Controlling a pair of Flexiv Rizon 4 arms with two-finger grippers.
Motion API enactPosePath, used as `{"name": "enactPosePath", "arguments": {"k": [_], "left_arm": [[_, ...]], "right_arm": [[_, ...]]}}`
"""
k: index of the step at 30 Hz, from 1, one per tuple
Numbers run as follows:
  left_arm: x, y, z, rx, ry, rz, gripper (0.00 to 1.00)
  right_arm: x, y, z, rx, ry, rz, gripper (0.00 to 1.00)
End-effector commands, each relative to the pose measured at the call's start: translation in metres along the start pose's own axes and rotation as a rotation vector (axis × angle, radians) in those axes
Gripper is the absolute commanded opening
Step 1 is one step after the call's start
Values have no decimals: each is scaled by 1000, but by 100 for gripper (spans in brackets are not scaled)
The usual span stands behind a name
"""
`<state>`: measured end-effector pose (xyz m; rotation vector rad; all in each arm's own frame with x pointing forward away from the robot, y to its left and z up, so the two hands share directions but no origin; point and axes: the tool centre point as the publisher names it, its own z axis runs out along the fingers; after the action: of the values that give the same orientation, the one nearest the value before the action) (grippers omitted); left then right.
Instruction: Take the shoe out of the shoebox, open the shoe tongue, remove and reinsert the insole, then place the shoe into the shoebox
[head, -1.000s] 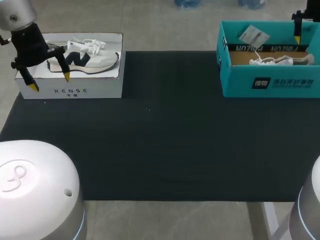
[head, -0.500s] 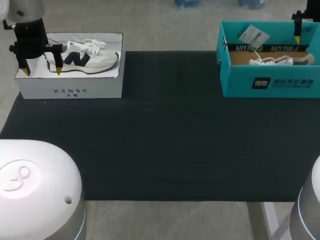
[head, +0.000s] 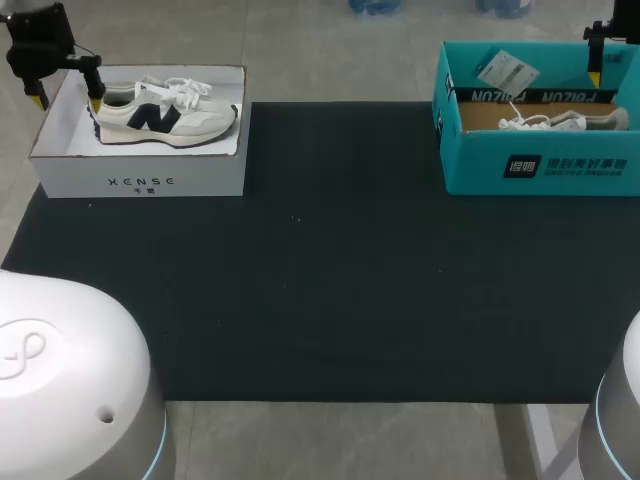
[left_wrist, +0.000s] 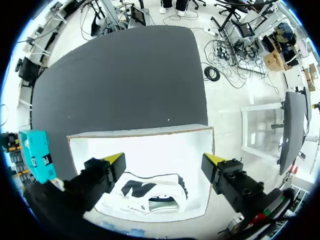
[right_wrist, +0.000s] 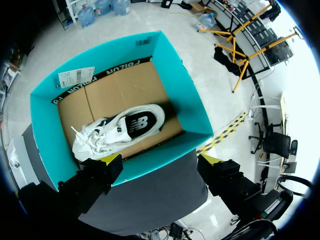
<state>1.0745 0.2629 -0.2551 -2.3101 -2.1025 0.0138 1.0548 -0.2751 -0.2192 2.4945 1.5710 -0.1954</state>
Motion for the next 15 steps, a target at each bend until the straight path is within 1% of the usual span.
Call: {"name": "enactPosePath", "arguments": {"k": [1,6,11,15], "left_arm": [[6,39,4,68,-3,39,100],[12,65,17,70,-10,55,100],[17,85,31,98,-32,41,100],[23,100,39,106,-54,28,100]], "right_arm": [[0,0,0,0,1,0,100],[0,0,0,0,1,0,100],[0,0,0,0,1,0,100],[0,0,0,0,1,0,100]]}}
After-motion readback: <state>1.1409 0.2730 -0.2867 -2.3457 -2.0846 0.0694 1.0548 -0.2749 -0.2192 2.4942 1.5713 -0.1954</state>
